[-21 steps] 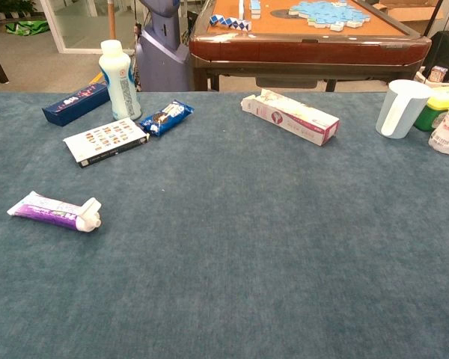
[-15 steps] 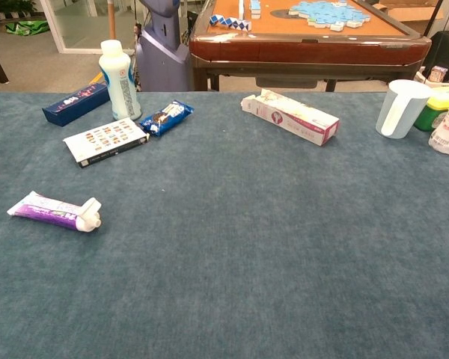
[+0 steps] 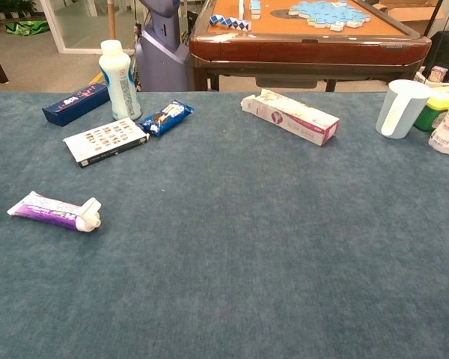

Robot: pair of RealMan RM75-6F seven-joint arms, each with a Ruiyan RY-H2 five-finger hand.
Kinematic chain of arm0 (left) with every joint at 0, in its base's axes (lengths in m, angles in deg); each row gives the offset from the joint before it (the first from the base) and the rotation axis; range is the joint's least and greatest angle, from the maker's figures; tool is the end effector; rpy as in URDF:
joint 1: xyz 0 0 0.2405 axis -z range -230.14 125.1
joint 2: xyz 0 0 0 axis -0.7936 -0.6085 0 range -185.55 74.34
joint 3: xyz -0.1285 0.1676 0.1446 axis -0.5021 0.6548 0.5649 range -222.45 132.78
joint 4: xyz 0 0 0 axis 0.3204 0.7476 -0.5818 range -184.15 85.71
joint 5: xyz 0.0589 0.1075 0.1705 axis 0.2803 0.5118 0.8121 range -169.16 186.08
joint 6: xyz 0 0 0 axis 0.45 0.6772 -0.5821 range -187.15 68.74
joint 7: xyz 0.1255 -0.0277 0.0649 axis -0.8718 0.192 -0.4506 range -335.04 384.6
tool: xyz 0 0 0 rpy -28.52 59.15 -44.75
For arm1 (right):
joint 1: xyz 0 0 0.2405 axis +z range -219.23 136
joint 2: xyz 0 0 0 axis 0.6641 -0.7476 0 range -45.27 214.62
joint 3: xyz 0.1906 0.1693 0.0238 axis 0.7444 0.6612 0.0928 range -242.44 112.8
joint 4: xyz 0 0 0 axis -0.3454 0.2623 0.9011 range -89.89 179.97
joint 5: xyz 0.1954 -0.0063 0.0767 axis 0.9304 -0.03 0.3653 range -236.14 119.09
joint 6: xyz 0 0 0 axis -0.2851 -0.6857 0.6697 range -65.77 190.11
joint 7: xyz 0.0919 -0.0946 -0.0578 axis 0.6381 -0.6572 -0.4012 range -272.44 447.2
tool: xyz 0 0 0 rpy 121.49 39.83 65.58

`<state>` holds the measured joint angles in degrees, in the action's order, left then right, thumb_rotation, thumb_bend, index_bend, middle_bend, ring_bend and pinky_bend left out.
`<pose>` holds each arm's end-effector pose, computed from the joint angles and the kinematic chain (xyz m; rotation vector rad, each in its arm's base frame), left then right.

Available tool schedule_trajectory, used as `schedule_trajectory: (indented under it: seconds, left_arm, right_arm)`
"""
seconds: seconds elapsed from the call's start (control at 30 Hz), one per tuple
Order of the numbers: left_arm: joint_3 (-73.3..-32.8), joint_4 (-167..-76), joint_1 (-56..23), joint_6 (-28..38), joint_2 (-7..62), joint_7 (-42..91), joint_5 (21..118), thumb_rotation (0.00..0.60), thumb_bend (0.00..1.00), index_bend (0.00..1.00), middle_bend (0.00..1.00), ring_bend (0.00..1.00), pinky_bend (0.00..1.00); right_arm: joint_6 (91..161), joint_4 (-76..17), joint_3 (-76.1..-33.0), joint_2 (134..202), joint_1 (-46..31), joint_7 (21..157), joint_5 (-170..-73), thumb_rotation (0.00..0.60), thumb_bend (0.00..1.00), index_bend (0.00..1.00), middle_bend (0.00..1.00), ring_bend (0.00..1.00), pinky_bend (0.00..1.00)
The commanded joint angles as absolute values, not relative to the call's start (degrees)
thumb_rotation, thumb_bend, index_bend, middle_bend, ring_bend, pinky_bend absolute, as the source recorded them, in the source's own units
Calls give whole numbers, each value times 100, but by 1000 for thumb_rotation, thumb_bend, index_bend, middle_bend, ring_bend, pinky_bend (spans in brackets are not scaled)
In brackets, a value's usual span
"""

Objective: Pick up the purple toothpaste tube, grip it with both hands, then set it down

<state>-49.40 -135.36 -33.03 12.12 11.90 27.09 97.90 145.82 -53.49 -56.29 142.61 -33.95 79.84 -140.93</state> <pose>-0.2749 0.2631 0.1204 -1.6935 -0.8441 -0.9569 -0.2861 -0.2140 0.1968 1.3677 -0.7476 0.8753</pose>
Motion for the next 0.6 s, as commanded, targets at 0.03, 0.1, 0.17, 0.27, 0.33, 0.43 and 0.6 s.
schedule_trajectory:
  seconds: [0.03,0.1,0.17,0.27,0.33,0.43,0.6]
  left_arm:
    - [-4864,-13257,-2844,729,1296,3153,10108,600,169,155,232,199,181]
    - [-4838,-13127,-2663,566,1381,3242,10220,600,169,180,232,199,182]
    - [-4798,-12981,-2479,395,1502,3306,10324,600,169,204,232,200,182]
    - [-4748,-12833,-2254,182,1670,3376,10412,600,169,223,232,200,182]
    - [-4698,-12746,-2114,68,1764,3421,10493,600,169,223,232,200,182]
    - [-4621,-12628,-1962,-39,1870,3465,10600,600,169,224,232,200,182]
    - [-4537,-12345,-1772,-130,2131,3593,10653,600,188,266,246,202,182]
  right_arm:
    - [14543,-5463,-5573,14158,-3342,7920,-14046,600,35,244,325,285,324]
    - [14527,-5514,-5572,14118,-3332,7923,-14044,600,35,244,325,285,324]
    - [14519,-5543,-5580,14094,-3330,7922,-14040,600,35,244,325,285,324]
    - [14519,-5558,-5592,14086,-3332,7916,-14030,600,35,244,325,285,324]
    - [14531,-5559,-5601,14080,-3342,7931,-14026,600,34,245,325,285,324]
    - [14556,-5551,-5612,14068,-3364,7954,-14016,600,35,244,325,285,324]
    - [14592,-5521,-5638,14080,-3395,8006,-14014,600,35,244,325,285,324]
